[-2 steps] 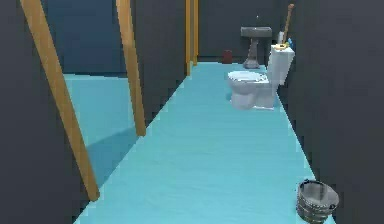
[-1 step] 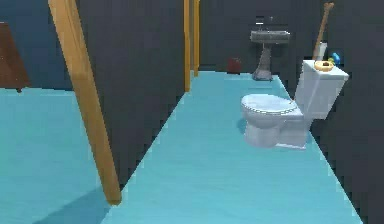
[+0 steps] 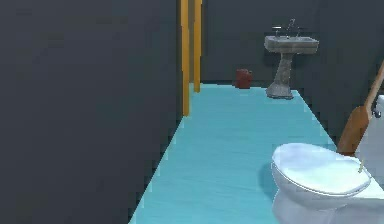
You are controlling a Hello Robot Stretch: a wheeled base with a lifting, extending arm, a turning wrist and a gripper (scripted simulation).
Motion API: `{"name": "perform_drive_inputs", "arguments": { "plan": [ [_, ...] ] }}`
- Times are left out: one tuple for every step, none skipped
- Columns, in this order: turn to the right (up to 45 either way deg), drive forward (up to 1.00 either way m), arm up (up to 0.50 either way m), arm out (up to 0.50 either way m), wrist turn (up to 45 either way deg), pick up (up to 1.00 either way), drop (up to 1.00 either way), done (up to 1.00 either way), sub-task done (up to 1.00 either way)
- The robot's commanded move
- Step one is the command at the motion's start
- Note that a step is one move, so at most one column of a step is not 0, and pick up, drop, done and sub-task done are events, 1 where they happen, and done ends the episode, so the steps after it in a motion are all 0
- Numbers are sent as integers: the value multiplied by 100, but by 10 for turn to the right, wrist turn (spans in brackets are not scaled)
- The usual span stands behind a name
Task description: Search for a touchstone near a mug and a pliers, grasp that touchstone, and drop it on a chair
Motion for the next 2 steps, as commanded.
{"name": "perform_drive_inputs", "arguments": {
  "plan": [
    [30,0,0,0,0,0,0,0,0],
    [0,80,0,0,0,0,0,0,0]
  ]
}}
